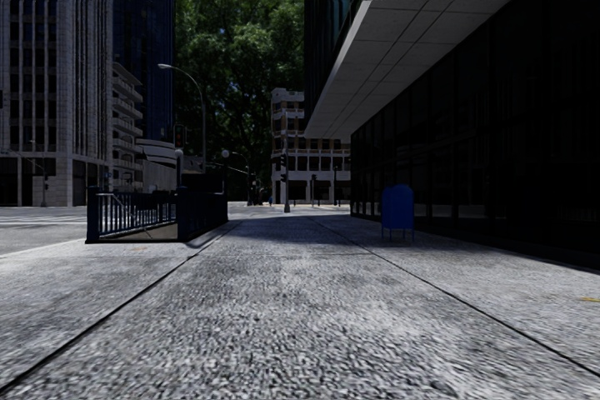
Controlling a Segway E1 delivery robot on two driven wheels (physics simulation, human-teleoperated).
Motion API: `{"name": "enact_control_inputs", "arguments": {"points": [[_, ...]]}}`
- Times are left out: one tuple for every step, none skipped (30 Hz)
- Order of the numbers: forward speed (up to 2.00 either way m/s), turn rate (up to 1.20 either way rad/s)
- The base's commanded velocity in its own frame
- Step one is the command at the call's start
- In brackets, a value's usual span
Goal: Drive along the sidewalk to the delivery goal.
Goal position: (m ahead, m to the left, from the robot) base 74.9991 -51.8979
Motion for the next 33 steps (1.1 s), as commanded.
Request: {"name": "enact_control_inputs", "arguments": {"points": [[2.00, -0.03], [2.00, 0.00], [2.00, 0.00], [2.00, 0.00], [2.00, 0.00], [2.00, 0.00], [2.00, 0.00], [2.00, 0.00], [2.00, 0.00], [2.00, 0.00], [2.00, 0.00], [2.00, 0.00], [2.00, 0.00], [2.00, 0.00], [2.00, 0.00], [2.00, 0.00], [2.00, 0.00], [2.00, 0.00], [2.00, 0.00], [2.00, 0.00], [2.00, -0.10], [2.00, -0.10], [2.00, -0.16], [2.00, -0.19], [2.00, -0.19], [2.00, -0.19], [2.00, -0.19], [2.00, -0.19], [2.00, -0.19], [2.00, -0.19], [2.00, -0.19], [2.00, -0.19], [2.00, -0.17]]}}
